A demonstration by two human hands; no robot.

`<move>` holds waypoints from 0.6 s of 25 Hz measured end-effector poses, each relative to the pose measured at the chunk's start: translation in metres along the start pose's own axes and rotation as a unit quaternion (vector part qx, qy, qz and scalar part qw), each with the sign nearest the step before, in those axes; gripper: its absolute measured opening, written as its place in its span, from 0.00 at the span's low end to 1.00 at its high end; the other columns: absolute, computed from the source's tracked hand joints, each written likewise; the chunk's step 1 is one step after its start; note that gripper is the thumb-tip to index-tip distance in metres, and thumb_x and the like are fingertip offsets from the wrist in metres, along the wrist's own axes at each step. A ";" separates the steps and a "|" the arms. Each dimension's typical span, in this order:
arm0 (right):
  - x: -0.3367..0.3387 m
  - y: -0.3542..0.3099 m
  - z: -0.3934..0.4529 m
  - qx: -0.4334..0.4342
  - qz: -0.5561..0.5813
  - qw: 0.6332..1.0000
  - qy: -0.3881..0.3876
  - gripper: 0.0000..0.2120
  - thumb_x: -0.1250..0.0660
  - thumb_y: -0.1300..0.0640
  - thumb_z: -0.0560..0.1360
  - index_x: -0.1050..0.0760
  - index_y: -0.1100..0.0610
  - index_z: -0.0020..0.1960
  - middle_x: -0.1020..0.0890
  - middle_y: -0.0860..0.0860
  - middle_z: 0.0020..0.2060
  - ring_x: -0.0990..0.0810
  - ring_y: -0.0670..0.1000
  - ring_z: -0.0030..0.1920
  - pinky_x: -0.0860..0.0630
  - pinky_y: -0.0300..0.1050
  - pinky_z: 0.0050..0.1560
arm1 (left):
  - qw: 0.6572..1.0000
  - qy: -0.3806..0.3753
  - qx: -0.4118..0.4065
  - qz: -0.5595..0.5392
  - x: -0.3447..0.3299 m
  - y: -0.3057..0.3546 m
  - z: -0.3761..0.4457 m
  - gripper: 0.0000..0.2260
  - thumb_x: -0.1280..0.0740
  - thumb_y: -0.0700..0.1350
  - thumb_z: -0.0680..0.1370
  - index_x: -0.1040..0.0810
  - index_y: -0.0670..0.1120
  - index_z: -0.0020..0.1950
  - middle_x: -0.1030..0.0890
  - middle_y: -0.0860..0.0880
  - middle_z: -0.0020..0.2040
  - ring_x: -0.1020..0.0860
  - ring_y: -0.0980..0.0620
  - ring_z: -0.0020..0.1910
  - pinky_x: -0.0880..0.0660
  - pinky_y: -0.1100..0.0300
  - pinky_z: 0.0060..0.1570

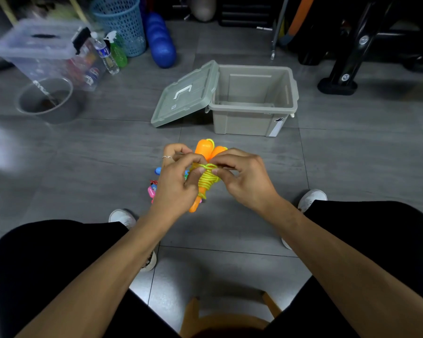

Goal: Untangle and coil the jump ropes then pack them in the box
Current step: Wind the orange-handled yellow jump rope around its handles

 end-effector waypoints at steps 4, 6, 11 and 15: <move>-0.003 0.004 -0.002 0.067 -0.149 0.986 -0.029 0.13 0.40 0.57 0.73 0.20 0.60 0.50 0.20 0.55 0.42 0.23 0.58 0.43 0.25 0.46 0.42 | 0.998 -0.042 0.035 -0.021 0.004 0.008 -0.001 0.08 0.32 0.36 0.76 0.22 0.49 0.42 0.35 0.48 0.56 0.27 0.56 0.52 0.31 0.81 0.39; -0.010 0.002 -0.003 0.064 -0.147 0.986 -0.056 0.16 0.43 0.55 0.72 0.21 0.62 0.50 0.22 0.57 0.42 0.24 0.58 0.43 0.26 0.48 0.43 | 0.999 -0.014 0.045 -0.026 0.001 0.008 -0.003 0.07 0.32 0.37 0.76 0.21 0.48 0.41 0.33 0.49 0.54 0.27 0.58 0.50 0.31 0.81 0.38; -0.019 0.001 -0.005 0.037 -0.123 0.989 -0.075 0.11 0.40 0.60 0.70 0.25 0.63 0.49 0.25 0.58 0.43 0.30 0.53 0.44 0.32 0.42 0.44 | 0.988 0.101 0.090 -0.070 0.001 0.005 -0.012 0.05 0.29 0.44 0.73 0.19 0.54 0.45 0.27 0.54 0.48 0.21 0.57 0.44 0.23 0.59 0.42; -0.010 -0.002 -0.003 0.051 -0.055 0.997 -0.035 0.15 0.42 0.59 0.70 0.22 0.64 0.49 0.23 0.58 0.43 0.29 0.52 0.45 0.31 0.41 0.47 | 0.892 -0.033 0.320 -0.317 -0.004 -0.001 -0.010 0.19 0.27 0.45 0.71 0.24 0.44 0.61 0.19 0.41 0.55 0.17 0.47 0.47 0.18 0.48 0.41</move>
Point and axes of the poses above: each hand's wrist, its own z-axis towards the middle knuckle, its own x-axis out of the back of the hand, y = z × x, the point moved 2 cm from there along z, towards the middle knuckle
